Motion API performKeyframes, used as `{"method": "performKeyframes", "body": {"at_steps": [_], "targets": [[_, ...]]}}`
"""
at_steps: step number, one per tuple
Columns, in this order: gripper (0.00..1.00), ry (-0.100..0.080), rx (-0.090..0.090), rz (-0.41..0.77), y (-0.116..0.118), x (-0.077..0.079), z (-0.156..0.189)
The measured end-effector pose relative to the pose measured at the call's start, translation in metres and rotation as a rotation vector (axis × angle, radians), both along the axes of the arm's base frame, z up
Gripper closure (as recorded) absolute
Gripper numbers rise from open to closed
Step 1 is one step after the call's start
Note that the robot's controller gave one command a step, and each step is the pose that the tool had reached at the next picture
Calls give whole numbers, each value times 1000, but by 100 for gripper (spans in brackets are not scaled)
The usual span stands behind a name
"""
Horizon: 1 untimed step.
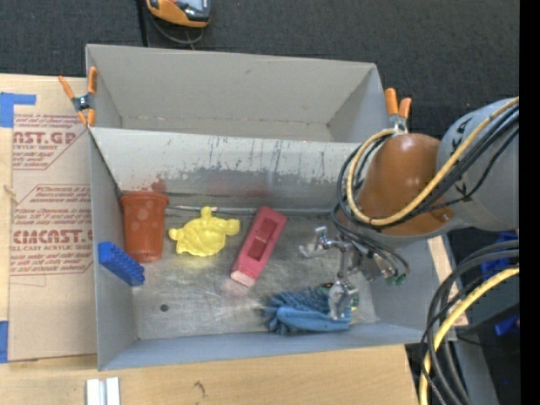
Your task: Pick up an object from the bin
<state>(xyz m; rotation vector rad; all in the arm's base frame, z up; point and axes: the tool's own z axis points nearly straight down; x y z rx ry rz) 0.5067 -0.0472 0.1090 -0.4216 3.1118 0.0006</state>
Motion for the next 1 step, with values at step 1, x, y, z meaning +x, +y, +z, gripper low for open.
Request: {"method": "performKeyframes", "body": {"at_steps": [1], "targets": [[0, 0, 0, 0, 0, 0, 0]]}}
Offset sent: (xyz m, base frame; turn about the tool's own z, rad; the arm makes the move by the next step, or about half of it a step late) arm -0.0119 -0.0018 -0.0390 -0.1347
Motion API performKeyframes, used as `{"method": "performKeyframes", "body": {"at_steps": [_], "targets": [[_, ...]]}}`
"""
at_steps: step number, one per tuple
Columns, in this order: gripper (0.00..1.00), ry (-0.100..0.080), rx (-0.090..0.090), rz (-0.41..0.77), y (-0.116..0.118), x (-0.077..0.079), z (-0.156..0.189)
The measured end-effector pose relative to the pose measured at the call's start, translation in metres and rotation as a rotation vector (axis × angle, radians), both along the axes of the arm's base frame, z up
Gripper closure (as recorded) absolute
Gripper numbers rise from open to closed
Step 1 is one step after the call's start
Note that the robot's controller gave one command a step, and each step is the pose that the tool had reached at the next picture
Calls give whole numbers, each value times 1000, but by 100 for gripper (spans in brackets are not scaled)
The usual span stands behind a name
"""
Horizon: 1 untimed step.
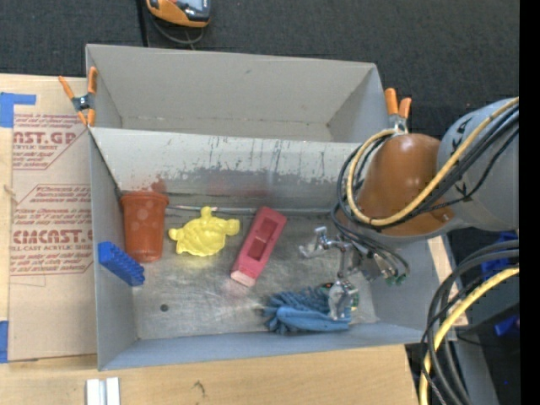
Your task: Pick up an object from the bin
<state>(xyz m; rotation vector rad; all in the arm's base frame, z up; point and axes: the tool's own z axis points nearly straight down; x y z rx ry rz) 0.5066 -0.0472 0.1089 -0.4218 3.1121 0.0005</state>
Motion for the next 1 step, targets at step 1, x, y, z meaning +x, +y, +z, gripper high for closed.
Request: {"method": "performKeyframes", "body": {"at_steps": [1], "targets": [[100, 27, -3, 134, -4, -15, -35]]}}
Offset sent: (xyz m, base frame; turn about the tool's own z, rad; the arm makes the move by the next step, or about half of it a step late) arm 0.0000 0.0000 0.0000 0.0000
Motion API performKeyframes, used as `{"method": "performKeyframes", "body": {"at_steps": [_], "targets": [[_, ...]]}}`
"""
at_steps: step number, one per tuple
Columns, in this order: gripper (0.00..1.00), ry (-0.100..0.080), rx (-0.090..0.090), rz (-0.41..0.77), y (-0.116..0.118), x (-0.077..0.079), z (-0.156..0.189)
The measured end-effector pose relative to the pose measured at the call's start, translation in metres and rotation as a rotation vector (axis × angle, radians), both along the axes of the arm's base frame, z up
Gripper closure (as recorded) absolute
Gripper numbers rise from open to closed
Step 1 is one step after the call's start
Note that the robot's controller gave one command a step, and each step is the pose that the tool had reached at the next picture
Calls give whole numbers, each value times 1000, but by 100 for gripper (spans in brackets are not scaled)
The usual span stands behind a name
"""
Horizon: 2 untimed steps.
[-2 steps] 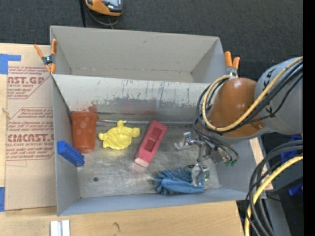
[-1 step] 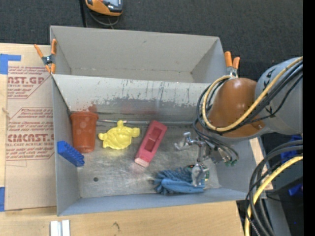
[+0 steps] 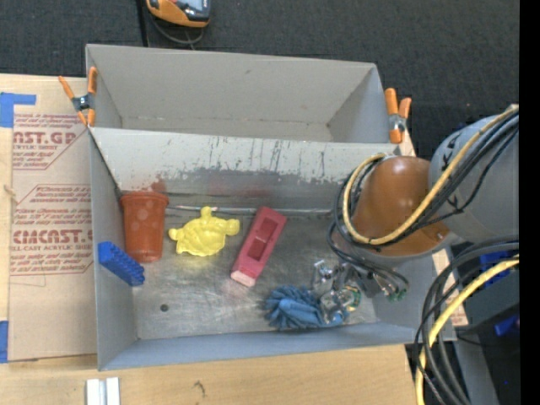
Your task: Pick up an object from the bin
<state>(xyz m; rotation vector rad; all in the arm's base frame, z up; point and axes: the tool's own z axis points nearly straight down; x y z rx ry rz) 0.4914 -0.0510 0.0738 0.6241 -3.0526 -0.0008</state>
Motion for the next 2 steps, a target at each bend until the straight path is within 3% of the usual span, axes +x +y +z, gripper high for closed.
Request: {"method": "performKeyframes", "body": {"at_steps": [1, 2], "targets": [[100, 0, 0, 0, 0, 0, 0], [100, -15, 6, 7, 0, 1, 37]]}}
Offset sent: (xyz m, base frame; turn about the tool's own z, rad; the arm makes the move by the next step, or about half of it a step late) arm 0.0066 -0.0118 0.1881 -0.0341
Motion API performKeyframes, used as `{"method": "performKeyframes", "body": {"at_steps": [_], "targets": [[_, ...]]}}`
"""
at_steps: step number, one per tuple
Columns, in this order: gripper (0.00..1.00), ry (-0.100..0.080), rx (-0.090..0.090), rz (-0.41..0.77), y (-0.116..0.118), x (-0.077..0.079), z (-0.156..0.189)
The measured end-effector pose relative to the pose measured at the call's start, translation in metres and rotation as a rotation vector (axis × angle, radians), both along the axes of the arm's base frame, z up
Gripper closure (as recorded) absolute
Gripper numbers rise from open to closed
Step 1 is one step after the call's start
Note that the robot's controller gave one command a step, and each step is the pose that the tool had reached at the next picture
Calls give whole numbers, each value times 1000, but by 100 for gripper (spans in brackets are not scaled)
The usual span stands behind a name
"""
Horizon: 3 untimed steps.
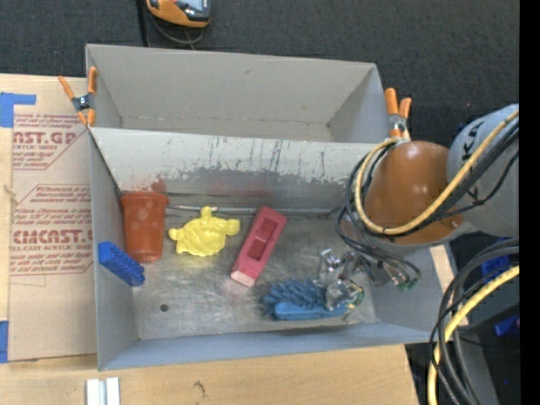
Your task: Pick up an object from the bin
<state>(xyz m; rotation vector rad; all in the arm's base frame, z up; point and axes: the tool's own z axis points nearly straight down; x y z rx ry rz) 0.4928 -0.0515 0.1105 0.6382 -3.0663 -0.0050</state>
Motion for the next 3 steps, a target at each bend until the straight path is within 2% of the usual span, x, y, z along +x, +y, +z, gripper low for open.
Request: {"method": "performKeyframes", "body": {"at_steps": [1, 2, 3], "targets": [[100, -12, 0, 66, -28, 15, 88], [100, -12, 0, 66, -28, 15, 88], [100, -6, 1, 122, -30, 39, 127]]}}
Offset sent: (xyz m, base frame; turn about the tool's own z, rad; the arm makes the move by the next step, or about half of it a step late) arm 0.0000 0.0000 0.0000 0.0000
